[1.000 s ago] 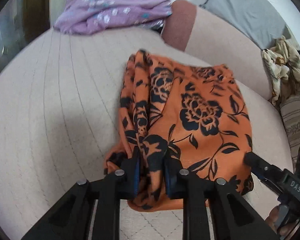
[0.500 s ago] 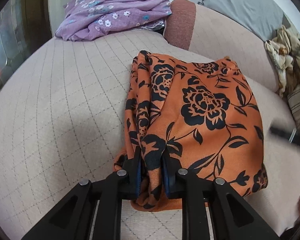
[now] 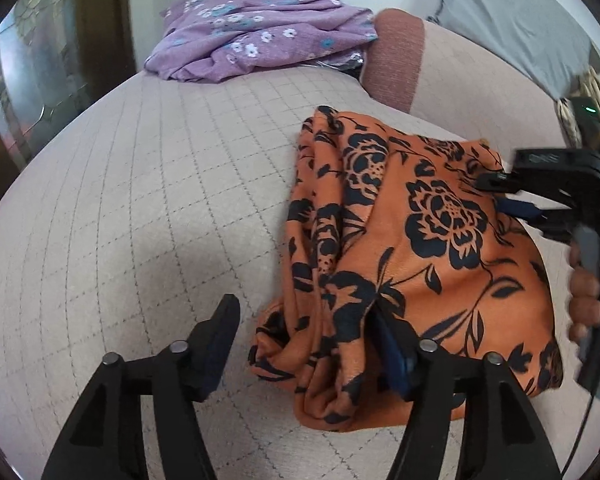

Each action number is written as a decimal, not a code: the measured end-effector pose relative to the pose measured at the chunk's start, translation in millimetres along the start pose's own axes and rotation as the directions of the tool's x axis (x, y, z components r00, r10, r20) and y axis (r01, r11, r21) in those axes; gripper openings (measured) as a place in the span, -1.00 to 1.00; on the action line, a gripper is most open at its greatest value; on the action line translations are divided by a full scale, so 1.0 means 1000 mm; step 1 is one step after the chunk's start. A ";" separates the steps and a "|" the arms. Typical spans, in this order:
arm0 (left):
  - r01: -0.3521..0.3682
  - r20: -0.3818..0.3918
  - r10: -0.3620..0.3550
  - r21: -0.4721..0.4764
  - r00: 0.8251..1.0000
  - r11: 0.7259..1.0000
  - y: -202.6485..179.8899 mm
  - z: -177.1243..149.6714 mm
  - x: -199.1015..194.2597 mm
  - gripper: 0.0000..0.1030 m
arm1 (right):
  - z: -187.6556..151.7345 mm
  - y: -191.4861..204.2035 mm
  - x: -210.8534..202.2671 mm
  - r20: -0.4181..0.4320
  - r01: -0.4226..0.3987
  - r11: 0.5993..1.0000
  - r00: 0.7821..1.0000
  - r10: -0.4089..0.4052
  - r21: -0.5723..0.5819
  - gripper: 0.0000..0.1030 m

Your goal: Fold small clothes

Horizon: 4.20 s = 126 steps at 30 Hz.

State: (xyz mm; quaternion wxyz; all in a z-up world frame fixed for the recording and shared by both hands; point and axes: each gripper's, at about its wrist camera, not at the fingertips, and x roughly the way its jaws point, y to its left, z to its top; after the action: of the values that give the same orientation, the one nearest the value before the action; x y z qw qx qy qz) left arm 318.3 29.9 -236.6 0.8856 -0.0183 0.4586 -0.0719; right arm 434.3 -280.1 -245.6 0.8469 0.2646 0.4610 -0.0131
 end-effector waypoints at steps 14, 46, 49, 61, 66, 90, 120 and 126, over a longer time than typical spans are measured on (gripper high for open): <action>-0.081 -0.031 0.084 0.074 0.996 0.994 -0.014 -0.014 -0.017 0.35 | -0.031 0.056 -0.072 0.067 -0.134 0.979 0.987 0.146 -0.156 -0.17; -0.133 0.055 0.127 0.120 0.990 0.984 -0.009 -0.018 -0.029 0.43 | -0.145 -0.001 -0.079 -0.029 -0.092 0.986 0.996 0.089 -0.136 -0.32; -0.163 0.151 0.141 0.149 0.978 0.975 -0.015 -0.026 -0.064 0.44 | -0.151 -0.004 -0.118 0.021 -0.111 0.983 0.993 0.115 -0.145 -0.28; -0.251 0.393 0.161 0.189 0.905 0.950 -0.057 -0.060 -0.203 0.96 | -0.218 -0.042 -0.302 0.316 0.014 0.983 0.948 0.046 -0.183 0.15; -0.242 0.445 0.139 0.183 0.885 0.953 -0.060 -0.067 -0.243 0.96 | -0.244 -0.041 -0.338 0.384 0.066 0.978 0.923 0.016 -0.200 0.15; -0.192 0.472 0.103 0.146 0.876 0.970 -0.049 -0.074 -0.272 0.96 | -0.277 -0.010 -0.349 0.415 0.156 0.954 0.909 -0.037 -0.255 0.16; -0.055 0.475 -0.151 0.393 0.867 0.918 -0.127 -0.092 -0.334 0.99 | -0.311 -0.066 -0.452 0.543 0.227 0.971 0.826 -0.150 -0.077 0.39; -0.063 0.442 -0.109 0.357 0.891 0.932 -0.114 -0.084 -0.307 0.99 | -0.307 -0.049 -0.421 0.496 0.242 0.962 0.855 -0.150 -0.125 0.39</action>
State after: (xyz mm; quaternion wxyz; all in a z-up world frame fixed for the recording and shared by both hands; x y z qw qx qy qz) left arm 62.7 -36.0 -25.5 0.9551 0.1230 0.2174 -0.1593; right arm -57.8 -274.4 -68.7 0.9497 0.1255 0.2596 -0.1226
